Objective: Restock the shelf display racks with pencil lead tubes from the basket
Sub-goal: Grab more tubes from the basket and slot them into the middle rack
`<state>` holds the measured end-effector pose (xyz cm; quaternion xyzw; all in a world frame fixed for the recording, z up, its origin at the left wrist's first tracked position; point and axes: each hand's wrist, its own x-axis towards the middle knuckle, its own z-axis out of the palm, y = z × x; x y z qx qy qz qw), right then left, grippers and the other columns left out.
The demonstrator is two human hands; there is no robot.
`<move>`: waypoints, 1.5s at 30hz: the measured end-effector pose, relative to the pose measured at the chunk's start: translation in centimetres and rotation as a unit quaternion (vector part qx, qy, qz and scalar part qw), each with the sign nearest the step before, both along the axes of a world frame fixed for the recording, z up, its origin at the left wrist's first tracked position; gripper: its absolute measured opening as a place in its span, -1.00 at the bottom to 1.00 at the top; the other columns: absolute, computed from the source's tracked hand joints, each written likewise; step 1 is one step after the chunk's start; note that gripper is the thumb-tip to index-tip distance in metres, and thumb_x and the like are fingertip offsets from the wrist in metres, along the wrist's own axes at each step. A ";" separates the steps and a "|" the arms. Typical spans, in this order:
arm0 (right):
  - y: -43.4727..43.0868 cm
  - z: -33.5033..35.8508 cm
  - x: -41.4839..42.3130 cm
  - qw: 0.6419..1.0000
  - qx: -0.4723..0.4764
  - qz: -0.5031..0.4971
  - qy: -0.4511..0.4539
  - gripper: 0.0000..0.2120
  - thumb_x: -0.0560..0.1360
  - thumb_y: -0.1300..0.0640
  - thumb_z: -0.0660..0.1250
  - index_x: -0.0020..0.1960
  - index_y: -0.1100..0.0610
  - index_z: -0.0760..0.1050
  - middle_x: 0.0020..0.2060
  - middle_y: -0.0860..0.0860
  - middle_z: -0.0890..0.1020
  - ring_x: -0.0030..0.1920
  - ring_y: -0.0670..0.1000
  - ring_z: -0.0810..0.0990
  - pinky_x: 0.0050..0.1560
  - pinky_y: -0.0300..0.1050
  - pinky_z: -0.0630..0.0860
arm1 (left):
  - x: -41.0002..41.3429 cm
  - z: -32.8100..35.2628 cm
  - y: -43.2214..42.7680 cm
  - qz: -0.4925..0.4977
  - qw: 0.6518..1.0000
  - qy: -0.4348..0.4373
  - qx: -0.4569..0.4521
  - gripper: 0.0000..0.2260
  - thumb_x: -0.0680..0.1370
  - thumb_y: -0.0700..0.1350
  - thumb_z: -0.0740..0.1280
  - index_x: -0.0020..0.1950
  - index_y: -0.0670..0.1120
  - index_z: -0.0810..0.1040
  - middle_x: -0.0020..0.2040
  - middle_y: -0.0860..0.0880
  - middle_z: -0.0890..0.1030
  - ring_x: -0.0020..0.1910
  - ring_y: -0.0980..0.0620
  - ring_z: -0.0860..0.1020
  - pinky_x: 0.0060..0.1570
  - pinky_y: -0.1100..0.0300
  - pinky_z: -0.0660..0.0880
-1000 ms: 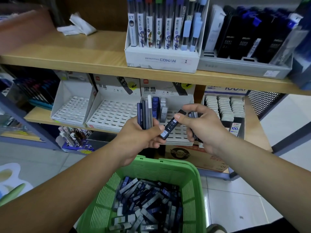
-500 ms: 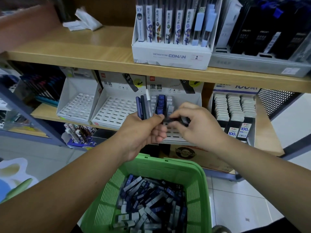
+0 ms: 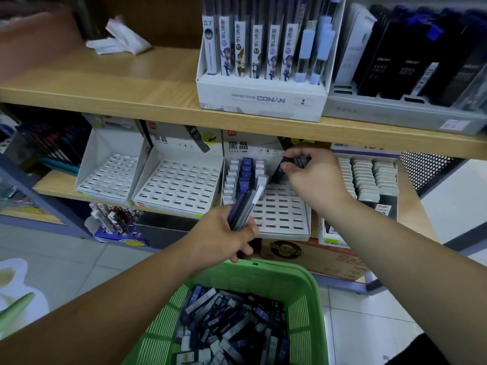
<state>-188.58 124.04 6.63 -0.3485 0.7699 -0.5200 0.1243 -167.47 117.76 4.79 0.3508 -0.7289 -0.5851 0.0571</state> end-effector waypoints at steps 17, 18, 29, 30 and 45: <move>-1.9 -0.1 -1.2 0.993 0.097 0.055 0.034 -0.85 0.59 0.23 0.41 0.00 0.00 0.66 -0.04 -0.15 0.63 0.00 -0.14 0.54 -0.10 -0.58 0.32 | 1.4 0.1 -1.0 0.044 0.995 -0.001 0.090 -0.78 0.59 -0.15 0.46 0.19 -0.17 0.57 -0.03 -0.15 0.74 -0.15 -0.08 0.73 -0.35 0.14 0.49; -1.8 0.0 -1.2 0.990 0.113 0.069 0.057 -0.83 0.59 0.24 0.40 -0.01 -0.03 0.65 -0.03 -0.15 0.63 0.01 -0.14 0.54 -0.05 -0.55 0.35 | 1.3 0.4 -1.0 0.037 0.995 0.001 0.093 -0.79 0.60 -0.14 0.45 0.19 -0.16 0.56 -0.06 -0.16 0.74 -0.18 -0.09 0.72 -0.38 0.15 0.47; -2.1 -1.0 -1.1 0.971 0.176 0.089 0.139 -0.75 0.60 0.11 0.42 0.26 -0.07 0.65 0.22 -0.09 0.67 0.20 -0.03 0.61 0.26 -0.14 0.52 | 1.3 2.6 -0.5 0.020 0.993 0.007 0.116 -0.80 0.61 0.05 0.43 0.08 0.08 0.43 -0.04 -0.19 0.71 -0.42 0.02 0.45 -0.42 0.19 0.28; -2.0 -0.9 -1.0 0.972 0.176 0.090 0.130 -0.73 0.60 0.10 0.41 0.28 -0.08 0.64 0.22 -0.09 0.67 0.20 -0.04 0.60 0.25 -0.16 0.51 | 1.3 2.4 -0.7 0.015 0.994 0.006 0.110 -0.79 0.60 0.05 0.44 0.11 0.04 0.47 -0.09 -0.17 0.70 -0.45 0.04 0.42 -0.44 0.21 0.27; 3.7 3.9 5.7 0.930 0.042 0.202 -0.303 -0.56 0.40 -0.12 0.49 0.16 0.12 0.61 -0.30 0.00 0.72 -0.53 -0.02 0.38 -0.52 -0.19 0.25 | 0.7 3.3 -0.4 -0.043 0.992 0.021 0.119 -0.74 0.57 0.01 0.48 0.10 -0.14 0.55 -0.27 -0.07 0.53 -0.51 0.08 0.25 -0.51 0.24 0.20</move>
